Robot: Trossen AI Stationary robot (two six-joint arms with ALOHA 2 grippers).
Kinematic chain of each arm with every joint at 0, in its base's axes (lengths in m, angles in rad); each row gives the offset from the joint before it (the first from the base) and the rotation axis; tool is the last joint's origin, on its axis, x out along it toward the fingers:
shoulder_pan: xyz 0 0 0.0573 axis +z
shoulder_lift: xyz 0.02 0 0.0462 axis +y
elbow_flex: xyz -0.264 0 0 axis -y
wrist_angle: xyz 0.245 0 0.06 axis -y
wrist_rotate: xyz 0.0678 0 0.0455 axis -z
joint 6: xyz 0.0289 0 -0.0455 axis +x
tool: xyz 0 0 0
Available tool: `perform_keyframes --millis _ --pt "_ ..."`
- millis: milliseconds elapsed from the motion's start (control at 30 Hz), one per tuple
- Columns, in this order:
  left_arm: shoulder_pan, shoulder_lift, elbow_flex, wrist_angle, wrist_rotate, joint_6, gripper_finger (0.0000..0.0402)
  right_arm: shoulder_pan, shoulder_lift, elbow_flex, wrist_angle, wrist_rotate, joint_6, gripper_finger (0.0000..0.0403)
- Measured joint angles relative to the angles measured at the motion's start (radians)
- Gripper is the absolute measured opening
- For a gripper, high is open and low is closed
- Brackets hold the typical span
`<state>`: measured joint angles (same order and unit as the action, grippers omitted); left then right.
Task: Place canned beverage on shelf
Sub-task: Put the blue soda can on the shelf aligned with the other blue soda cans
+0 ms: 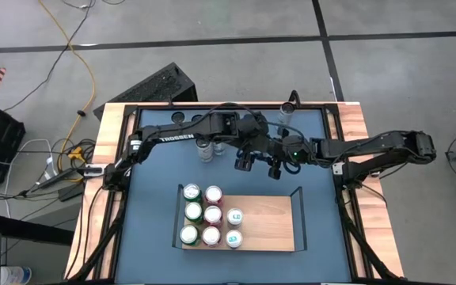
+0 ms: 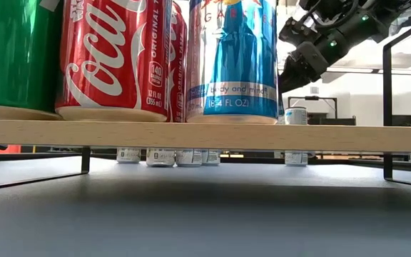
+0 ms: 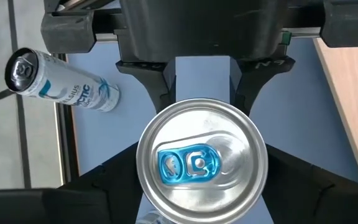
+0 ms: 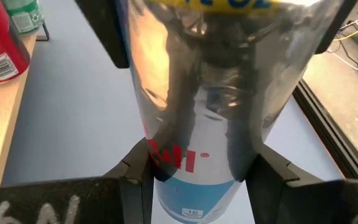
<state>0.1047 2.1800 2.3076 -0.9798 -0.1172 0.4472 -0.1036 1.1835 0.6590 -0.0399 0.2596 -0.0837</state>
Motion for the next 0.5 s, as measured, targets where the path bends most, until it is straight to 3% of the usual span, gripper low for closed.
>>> perform_keyframes --millis 133,300,500 --pt "0.000 0.000 0.010 -0.004 0.027 0.001 0.0231 0.000 -0.002 0.001 0.000 0.000 -0.004 0.0172" --pt "0.000 0.000 0.010 -0.004 0.038 -0.003 0.0230 0.000 -0.002 0.001 -0.004 -0.001 -0.003 0.0178" --pt "-0.001 -0.003 0.010 -0.010 0.047 -0.018 0.0232 -0.003 -0.001 0.001 -0.004 -0.041 0.009 0.0240"
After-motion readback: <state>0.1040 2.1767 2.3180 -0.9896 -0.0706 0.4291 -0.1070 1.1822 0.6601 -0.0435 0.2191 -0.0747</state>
